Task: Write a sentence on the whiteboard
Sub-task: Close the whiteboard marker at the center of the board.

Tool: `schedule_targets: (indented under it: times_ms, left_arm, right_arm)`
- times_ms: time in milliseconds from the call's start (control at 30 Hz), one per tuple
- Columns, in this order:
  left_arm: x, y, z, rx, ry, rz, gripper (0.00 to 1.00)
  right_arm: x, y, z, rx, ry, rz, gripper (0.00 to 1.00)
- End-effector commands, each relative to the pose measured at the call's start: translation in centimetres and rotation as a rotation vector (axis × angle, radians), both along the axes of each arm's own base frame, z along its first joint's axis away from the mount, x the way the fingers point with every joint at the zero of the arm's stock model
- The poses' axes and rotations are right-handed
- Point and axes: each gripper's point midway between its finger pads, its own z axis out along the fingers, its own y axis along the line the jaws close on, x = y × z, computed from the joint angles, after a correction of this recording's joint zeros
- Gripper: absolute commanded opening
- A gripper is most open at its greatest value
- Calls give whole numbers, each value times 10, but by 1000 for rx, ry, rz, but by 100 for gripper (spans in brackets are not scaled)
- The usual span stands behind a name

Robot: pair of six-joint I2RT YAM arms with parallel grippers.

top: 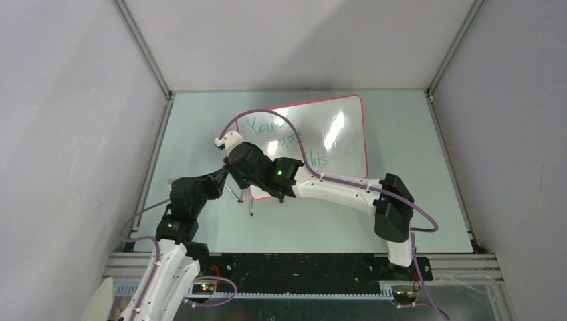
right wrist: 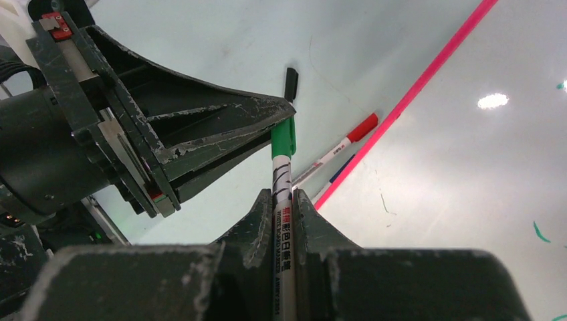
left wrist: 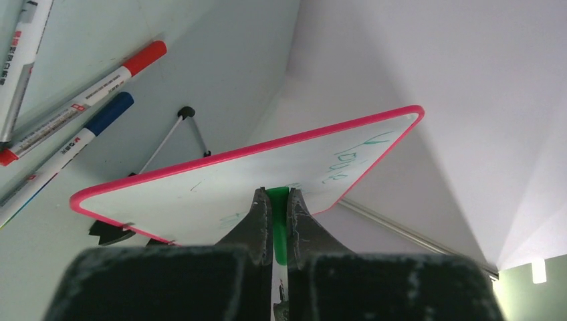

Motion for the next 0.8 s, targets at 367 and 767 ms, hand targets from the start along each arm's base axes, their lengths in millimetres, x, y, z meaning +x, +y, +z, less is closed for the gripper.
schedule_targets:
  times_ms: [367,767]
  left_arm:
    - [-26,-37,-18,44,20,-252,0]
    - [-33,36,-63,605,242,-132,0]
  right_arm:
    - [4,-5,55,260,-4,44,75]
    - [-6,-88,72,367,-16,-6,84]
